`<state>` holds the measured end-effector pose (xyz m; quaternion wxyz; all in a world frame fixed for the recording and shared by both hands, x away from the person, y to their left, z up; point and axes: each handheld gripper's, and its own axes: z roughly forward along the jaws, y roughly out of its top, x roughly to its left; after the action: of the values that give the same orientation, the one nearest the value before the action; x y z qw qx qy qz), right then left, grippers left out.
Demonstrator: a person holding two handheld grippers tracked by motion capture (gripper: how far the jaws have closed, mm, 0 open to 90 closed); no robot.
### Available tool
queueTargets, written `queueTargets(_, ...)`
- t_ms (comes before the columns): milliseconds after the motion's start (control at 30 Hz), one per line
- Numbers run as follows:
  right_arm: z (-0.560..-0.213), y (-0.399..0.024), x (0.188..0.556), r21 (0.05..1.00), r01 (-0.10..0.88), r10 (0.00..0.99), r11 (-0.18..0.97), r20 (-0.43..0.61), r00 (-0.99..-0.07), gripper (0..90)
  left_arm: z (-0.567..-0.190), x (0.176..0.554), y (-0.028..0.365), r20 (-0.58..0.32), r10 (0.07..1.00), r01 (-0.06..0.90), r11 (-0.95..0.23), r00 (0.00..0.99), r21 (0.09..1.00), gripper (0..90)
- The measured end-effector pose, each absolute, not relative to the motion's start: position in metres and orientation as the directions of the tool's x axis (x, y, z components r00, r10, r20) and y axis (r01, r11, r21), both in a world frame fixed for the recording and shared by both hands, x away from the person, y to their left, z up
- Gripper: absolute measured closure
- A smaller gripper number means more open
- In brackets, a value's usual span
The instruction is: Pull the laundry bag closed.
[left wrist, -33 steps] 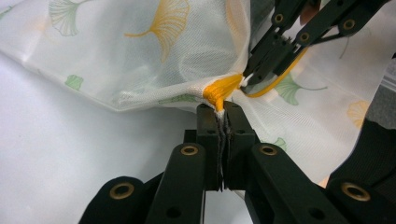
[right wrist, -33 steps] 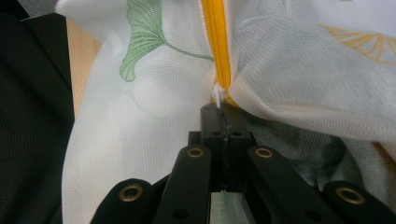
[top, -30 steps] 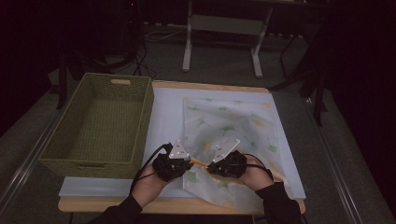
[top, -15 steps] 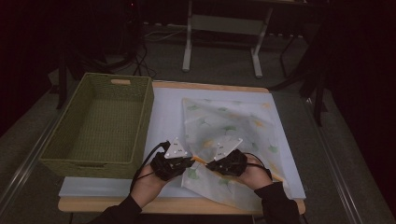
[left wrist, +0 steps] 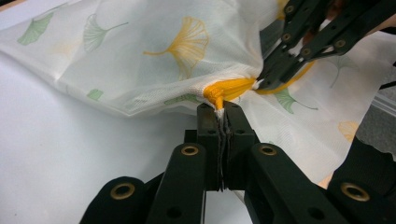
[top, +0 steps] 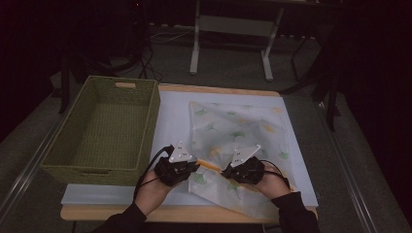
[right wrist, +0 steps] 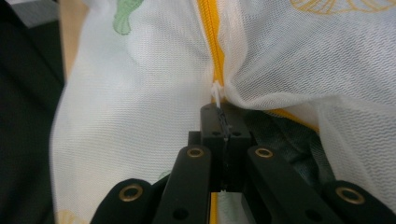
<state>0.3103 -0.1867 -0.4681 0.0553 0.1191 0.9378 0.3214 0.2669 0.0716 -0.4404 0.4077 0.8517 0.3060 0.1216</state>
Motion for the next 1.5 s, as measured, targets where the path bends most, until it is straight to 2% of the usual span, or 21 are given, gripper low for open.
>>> queueTargets(67, -0.472, -0.187, 0.310, 0.557, 0.199, 0.276, 0.806, -0.057, -0.959, 90.0, -0.438, 0.269, 0.076, -0.039, 0.645, 0.427, -0.459, 0.763, 0.779, 88.5)
queueTargets(200, -0.476, -0.206, 0.311, 0.566, 0.234, 0.298, 0.790, -0.022, -0.954, 90.0, -0.445, 0.271, 0.078, -0.057, 0.633, 0.451, -0.483, 0.772, 0.751, 88.4)
queueTargets(400, -0.476, -0.210, 0.309, 0.538, 0.241, 0.294, 0.807, -0.014, -0.956, 90.0, -0.454, 0.271, 0.077, -0.073, 0.629, 0.467, -0.489, 0.774, 0.737, 88.4)
queueTargets(567, -0.474, -0.217, 0.309, 0.553, 0.237, 0.287, 0.799, -0.004, -0.958, 90.0, -0.458, 0.271, 0.077, -0.038, 0.645, 0.470, -0.514, 0.763, 0.717, 88.4)
queueTargets(633, -0.476, -0.223, 0.311, 0.492, 0.261, 0.325, 0.830, -0.049, -0.944, 90.0, -0.457, 0.273, 0.086, -0.047, 0.666, 0.486, -0.492, 0.744, 0.722, 88.6)
queueTargets(667, -0.476, -0.223, 0.311, 0.492, 0.261, 0.325, 0.830, -0.049, -0.944, 90.0, -0.457, 0.273, 0.086, -0.047, 0.666, 0.486, -0.492, 0.744, 0.722, 88.5)
queueTargets(700, -0.477, -0.235, 0.313, 0.514, 0.291, 0.346, 0.807, -0.014, -0.938, 90.0, -0.460, 0.275, 0.092, -0.084, 0.663, 0.503, -0.472, 0.744, 0.724, 88.5)
queueTargets(800, -0.471, -0.237, 0.309, 0.523, 0.285, 0.347, 0.803, -0.021, -0.938, 90.0, -0.468, 0.274, 0.084, -0.030, 0.662, 0.495, -0.528, 0.749, 0.690, 88.5)
queueTargets(967, -0.474, -0.239, 0.308, 0.517, 0.280, 0.332, 0.809, -0.008, -0.943, 90.0, -0.468, 0.274, 0.088, -0.079, 0.658, 0.516, -0.504, 0.749, 0.693, 88.4)
queueTargets(1133, -0.475, -0.252, 0.304, 0.519, 0.292, 0.341, 0.803, 0.002, -0.940, 90.0, -0.467, 0.273, 0.088, -0.055, 0.666, 0.510, -0.513, 0.744, 0.690, 88.4)
queueTargets(1500, -0.466, -0.309, 0.297, 0.528, 0.381, 0.453, 0.759, -0.007, -0.892, 90.0, -0.468, 0.275, 0.089, -0.056, 0.664, 0.510, -0.513, 0.745, 0.691, 88.4)
